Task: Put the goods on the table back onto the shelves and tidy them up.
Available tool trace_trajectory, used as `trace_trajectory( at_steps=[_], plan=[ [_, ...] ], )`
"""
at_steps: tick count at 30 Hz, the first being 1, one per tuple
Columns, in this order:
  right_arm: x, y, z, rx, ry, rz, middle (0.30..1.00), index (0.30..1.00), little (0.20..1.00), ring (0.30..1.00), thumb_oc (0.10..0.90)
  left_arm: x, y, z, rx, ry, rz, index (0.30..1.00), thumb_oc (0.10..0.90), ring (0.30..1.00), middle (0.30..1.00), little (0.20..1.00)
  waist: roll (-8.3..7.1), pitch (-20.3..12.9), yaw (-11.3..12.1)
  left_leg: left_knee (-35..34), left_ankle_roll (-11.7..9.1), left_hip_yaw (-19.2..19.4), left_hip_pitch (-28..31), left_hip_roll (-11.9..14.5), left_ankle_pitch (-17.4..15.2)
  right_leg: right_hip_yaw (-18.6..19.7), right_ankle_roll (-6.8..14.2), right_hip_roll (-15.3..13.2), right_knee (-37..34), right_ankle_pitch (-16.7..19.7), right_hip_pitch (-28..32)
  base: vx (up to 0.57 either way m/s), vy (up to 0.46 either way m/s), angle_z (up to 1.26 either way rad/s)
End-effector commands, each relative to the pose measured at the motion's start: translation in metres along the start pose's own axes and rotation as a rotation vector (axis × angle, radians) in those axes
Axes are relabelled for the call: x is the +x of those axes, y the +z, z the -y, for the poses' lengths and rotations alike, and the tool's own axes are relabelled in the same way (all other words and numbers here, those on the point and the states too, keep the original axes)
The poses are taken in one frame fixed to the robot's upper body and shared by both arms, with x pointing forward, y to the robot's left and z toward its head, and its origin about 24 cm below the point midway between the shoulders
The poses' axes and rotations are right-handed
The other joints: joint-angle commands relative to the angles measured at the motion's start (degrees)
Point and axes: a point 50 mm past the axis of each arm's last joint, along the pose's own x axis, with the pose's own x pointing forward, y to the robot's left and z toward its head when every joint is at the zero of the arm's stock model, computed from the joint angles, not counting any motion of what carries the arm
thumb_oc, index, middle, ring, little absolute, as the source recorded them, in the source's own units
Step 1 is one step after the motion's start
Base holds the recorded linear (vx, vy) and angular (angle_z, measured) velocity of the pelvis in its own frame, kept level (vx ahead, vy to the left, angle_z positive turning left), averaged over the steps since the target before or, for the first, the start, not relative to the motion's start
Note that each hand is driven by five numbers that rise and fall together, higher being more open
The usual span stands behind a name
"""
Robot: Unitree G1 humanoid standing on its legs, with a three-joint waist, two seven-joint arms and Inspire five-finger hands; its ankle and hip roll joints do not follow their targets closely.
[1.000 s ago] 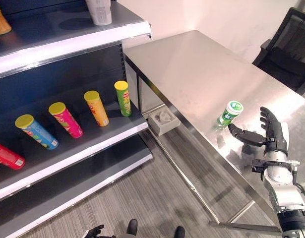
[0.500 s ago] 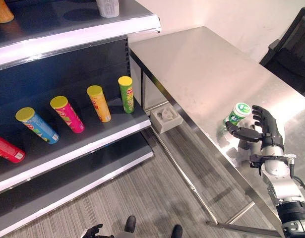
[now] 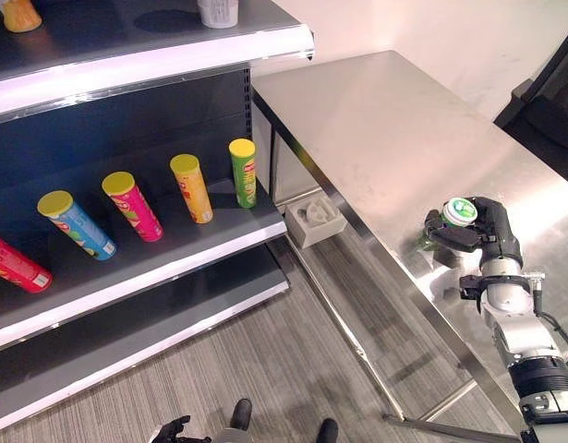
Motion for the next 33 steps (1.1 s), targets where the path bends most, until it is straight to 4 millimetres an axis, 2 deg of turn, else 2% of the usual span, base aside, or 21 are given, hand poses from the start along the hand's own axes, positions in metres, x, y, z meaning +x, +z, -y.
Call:
trace_trajectory(
  at_steps=[1,4,6,11,12,14,16,17,18,19,22,23,25,26,29,30,31,32,33],
  plan=[
    [0.016,0.06,0.043,-0.072,-0.131,0.256,0.3,0.3,0.3,0.3,0.4,0.001,0.001,-0.001,0.079,-0.013,0.009,0.9,0.8,0.9,0.9,0.9,-0.83,-2.51,1.13,0.15,-0.68,4.7,2.3,1.43,-5.45,-1.1,3.51,-3.01,1.1,-1.3,0.88,0.0,0.0,0.0],
    [0.013,0.065,0.051,-0.087,-0.157,0.283,0.3,0.3,0.3,0.3,0.4,0.002,0.004,-0.002,0.08,-0.008,0.02,0.9,0.8,0.9,0.9,0.9,-0.73,-2.55,0.75,0.15,-0.74,4.83,2.41,1.5,-5.53,-1.0,3.49,-2.97,1.11,-1.4,0.91,0.0,0.0,0.0],
    [0.009,0.073,0.06,-0.111,-0.18,0.328,0.3,0.3,0.3,0.3,0.4,0.002,0.008,-0.005,0.078,-0.005,0.037,0.9,0.8,0.9,0.9,0.9,-0.51,-2.76,0.3,0.15,-0.82,4.98,2.49,1.59,-5.58,-1.07,3.54,-2.95,1.15,-1.54,1.02,-0.01,-0.016,0.0],
    [0.002,0.09,0.07,-0.12,-0.2,0.408,0.3,0.3,0.3,0.3,0.4,0.002,0.01,-0.009,0.08,0.004,0.044,0.9,0.8,0.9,0.9,0.9,-0.21,-3.04,-0.18,0.15,-0.94,5.01,2.66,1.76,-5.6,-1.12,3.53,-2.88,1.24,-1.78,1.22,0.0,-0.017,0.0],
    [-0.001,0.104,0.075,-0.12,-0.21,0.473,0.3,0.3,0.3,0.3,0.4,0.002,0.01,-0.011,0.082,0.008,0.046,0.9,0.8,0.9,0.9,0.9,-0.11,-3.28,-0.31,0.15,-1.13,5.04,2.8,1.98,-5.57,-1.13,3.45,-2.78,1.34,-1.98,1.35,-0.01,-0.045,0.0],
    [-0.002,0.108,0.076,-0.116,-0.211,0.49,0.3,0.3,0.3,0.3,0.4,0.002,0.01,-0.011,0.081,0.008,0.045,0.9,0.8,0.9,0.9,0.9,-0.04,-3.34,-0.37,0.15,-1.19,5.05,2.84,2.06,-5.57,-1.13,3.41,-2.73,1.38,-2.07,1.4,-0.01,-0.048,0.01],
    [-0.009,0.142,0.079,-0.101,-0.184,0.633,0.3,0.3,0.3,0.3,0.4,0.002,0.011,-0.012,0.073,0.007,0.048,0.9,0.8,0.9,0.9,0.9,0.06,-4.01,-0.53,0.15,-1.64,4.76,3.24,2.61,-5.46,-0.99,3.03,-2.29,1.53,-2.78,1.88,-0.02,-0.104,0.03],
    [-0.011,0.151,0.078,-0.095,-0.173,0.673,0.3,0.3,0.3,0.3,0.4,0.002,0.011,-0.012,0.07,0.007,0.047,0.9,0.8,0.9,0.9,0.9,0.1,-4.15,-0.56,0.15,-1.85,4.56,3.31,2.84,-5.38,-1.14,2.85,-2.06,1.54,-3.05,2.17,-0.03,-0.175,0.03],
    [-0.019,0.177,0.075,-0.074,-0.138,0.788,0.3,0.3,0.3,0.3,0.4,0.002,0.011,-0.011,0.067,-0.005,0.049,0.9,0.8,0.9,0.9,0.9,0.06,-4.66,-0.25,0.15,-2.42,4.12,3.3,3.49,-5.01,-1.35,2.41,-1.48,1.54,-3.75,2.77,-0.02,-0.132,0.03],
    [-0.019,0.177,0.075,-0.074,-0.137,0.788,0.3,0.3,0.3,0.3,0.4,0.002,0.011,-0.011,0.066,-0.005,0.049,0.9,0.8,0.9,0.9,0.9,0.11,-4.65,-0.34,0.15,-2.45,4.08,3.31,3.51,-5.01,-1.4,2.39,-1.45,1.54,-3.76,2.8,-0.02,-0.137,0.09],
    [-0.028,0.206,0.066,-0.006,-0.075,0.921,0.3,0.3,0.3,0.3,0.4,0.001,0.009,-0.008,0.067,-0.022,0.047,0.9,0.8,0.9,0.9,0.9,0.04,-5.07,0.48,0.15,-3.11,3.23,3.12,4.24,-4.36,-1.59,1.84,-0.57,1.13,-4.34,3.33,-0.03,-0.102,0.15],
    [-0.028,0.207,0.065,-0.005,-0.073,0.922,0.3,0.3,0.3,0.3,0.4,0.001,0.009,-0.008,0.064,-0.022,0.047,0.9,0.8,0.9,0.9,0.9,0.11,-5.04,0.32,0.15,-3.14,3.18,3.13,4.28,-4.37,-1.64,1.81,-0.52,1.11,-4.35,3.38,-0.03,-0.079,0.07],
    [-0.032,0.225,0.05,0.103,0.033,0.992,0.3,0.3,0.3,0.3,0.4,0.0,0.007,-0.007,0.054,-0.032,0.048,0.9,0.8,0.9,0.9,0.9,0.15,-5.21,1.44,0.15,-3.54,1.99,2.81,5.04,-3.88,-1.48,1.21,0.43,0.94,-4.96,3.61,-0.04,-0.11,0.08],
    [-0.032,0.226,0.049,0.104,0.036,0.994,0.3,0.3,0.3,0.3,0.4,0.0,0.007,-0.007,0.05,-0.032,0.047,0.9,0.8,0.9,0.9,0.9,0.26,-5.19,1.24,0.15,-3.57,1.95,2.82,5.1,-3.91,-1.52,1.18,0.49,0.95,-4.99,3.63,-0.02,-0.103,0.13],
    [-0.035,0.243,0.037,0.157,0.132,1.047,0.3,0.3,0.3,0.3,0.4,-0.001,0.004,-0.007,0.03,-0.039,0.044,0.9,0.8,0.9,0.9,0.9,0.51,-5.01,2.53,0.15,-3.72,0.66,3.05,5.83,-3.21,-1.19,0.31,1.78,0.72,-5.64,4.18,-0.03,-0.095,0.2],
    [-0.036,0.251,0.031,0.189,0.178,1.065,0.3,0.3,0.3,0.3,0.4,-0.001,0.003,-0.008,0.024,-0.039,0.042,0.9,0.8,0.9,0.9,0.9,0.51,-4.81,3.62,0.15,-3.92,-0.4,2.86,6.03,-2.64,-1.47,-0.1,2.26,0.57,-6.04,4.5,-0.03,-0.089,0.07],
    [-0.036,0.252,0.031,0.189,0.179,1.067,0.3,0.3,0.3,0.3,0.4,-0.001,0.003,-0.008,0.022,-0.04,0.042,0.9,0.8,0.9,0.9,0.9,0.6,-4.76,3.46,0.15,-3.94,-0.49,2.85,6.05,-2.64,-1.56,-0.12,2.27,0.57,-6.06,4.54,-0.05,-0.073,0.09],
    [-0.036,0.257,0.029,0.204,0.193,1.079,0.3,0.3,0.3,0.3,0.4,-0.001,0.003,-0.009,0.024,-0.035,0.039,0.9,0.8,0.9,0.9,0.9,0.63,-4.43,3.94,0.18,-4.29,-1.15,2.39,6.14,-2.04,-2.29,-0.26,2.35,0.62,-6.18,4.65,-0.1,-0.015,0.18],
    [-0.037,0.269,0.032,0.146,0.165,1.12,0.3,0.3,0.3,0.3,0.4,0.001,0.01,-0.01,0.038,-0.028,0.052,0.9,0.8,0.9,0.9,0.9,0.44,-3.25,4.37,1.01,-5.09,-0.73,0.1,6.48,-0.86,-4.43,-0.12,1.64,0.89,-6.29,4.86,-0.15,0.007,0.32]
  ],
)
